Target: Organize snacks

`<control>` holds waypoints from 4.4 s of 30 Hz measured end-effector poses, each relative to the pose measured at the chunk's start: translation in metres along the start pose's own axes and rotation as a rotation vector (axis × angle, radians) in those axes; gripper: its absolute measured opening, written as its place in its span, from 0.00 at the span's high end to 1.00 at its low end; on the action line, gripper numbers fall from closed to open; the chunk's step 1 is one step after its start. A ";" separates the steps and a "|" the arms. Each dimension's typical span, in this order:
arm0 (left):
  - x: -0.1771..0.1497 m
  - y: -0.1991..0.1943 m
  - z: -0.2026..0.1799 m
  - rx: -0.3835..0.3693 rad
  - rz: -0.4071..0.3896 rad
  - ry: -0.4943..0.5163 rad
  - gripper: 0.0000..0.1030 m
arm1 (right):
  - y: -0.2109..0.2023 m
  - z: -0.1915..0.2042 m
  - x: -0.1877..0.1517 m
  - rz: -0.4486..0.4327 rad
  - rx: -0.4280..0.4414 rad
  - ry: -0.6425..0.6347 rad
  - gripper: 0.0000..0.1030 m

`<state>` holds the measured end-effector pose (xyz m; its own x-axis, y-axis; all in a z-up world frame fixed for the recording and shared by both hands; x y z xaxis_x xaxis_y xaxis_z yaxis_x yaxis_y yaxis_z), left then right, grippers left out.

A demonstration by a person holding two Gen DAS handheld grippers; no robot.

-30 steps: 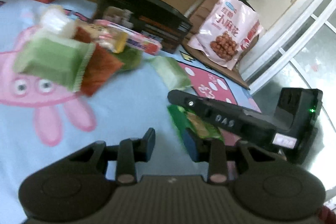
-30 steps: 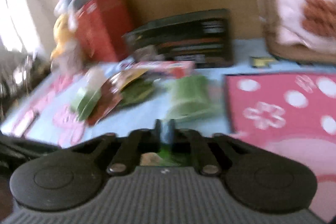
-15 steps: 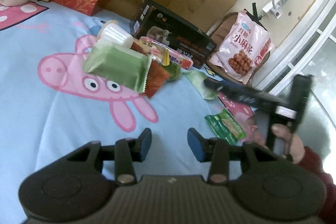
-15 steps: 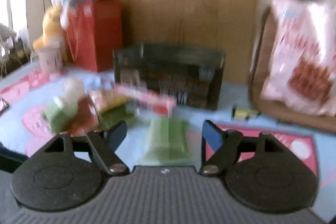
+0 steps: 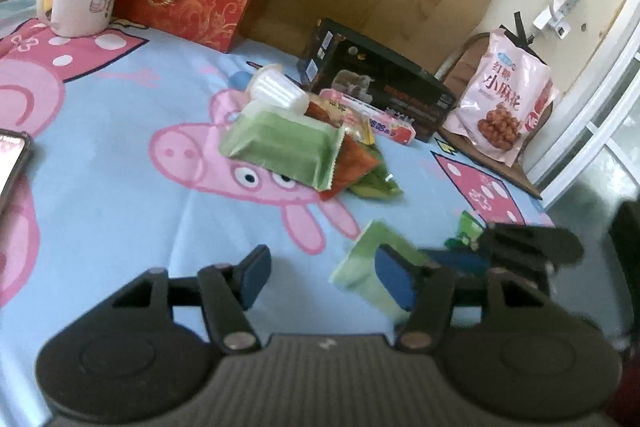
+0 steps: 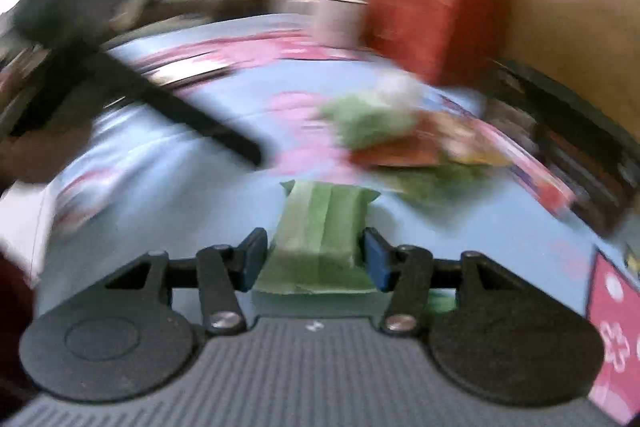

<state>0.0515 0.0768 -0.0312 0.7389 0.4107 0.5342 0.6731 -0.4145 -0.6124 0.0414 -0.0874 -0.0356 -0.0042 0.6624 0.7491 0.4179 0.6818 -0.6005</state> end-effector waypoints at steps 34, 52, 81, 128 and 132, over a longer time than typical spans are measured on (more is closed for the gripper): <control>-0.063 0.017 -0.071 -0.041 0.068 0.179 0.48 | -0.046 0.015 -0.050 -0.073 -0.279 0.478 0.70; -0.069 -0.001 -0.060 0.132 0.007 0.187 0.49 | -0.046 0.017 -0.050 -0.081 -0.293 0.458 0.68; -0.074 0.002 -0.065 0.239 -0.014 0.262 0.41 | -0.044 0.019 -0.049 -0.093 -0.259 0.458 0.57; 0.091 0.038 -0.186 -0.052 -0.089 0.419 0.52 | -0.059 -0.148 0.036 -0.149 -0.405 0.271 0.56; 0.160 0.113 -0.204 -0.026 -0.074 0.407 0.49 | -0.023 -0.237 0.038 -0.071 -0.415 0.356 0.56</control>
<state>0.2516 -0.0700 0.1038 0.6368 0.0876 0.7661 0.7215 -0.4180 -0.5519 0.2467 -0.1517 0.0726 0.2314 0.4242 0.8755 0.7511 0.4940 -0.4379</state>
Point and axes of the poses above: each gripper's, at about its wrist camera, not at the fingertips, and y roughly the way its jaws point, z to its left, x to its top, the point moved 6 cm from there along y, roughly the way its jaws point, and after that the axes turned 13 degrees about -y, right-handed, at the moved point
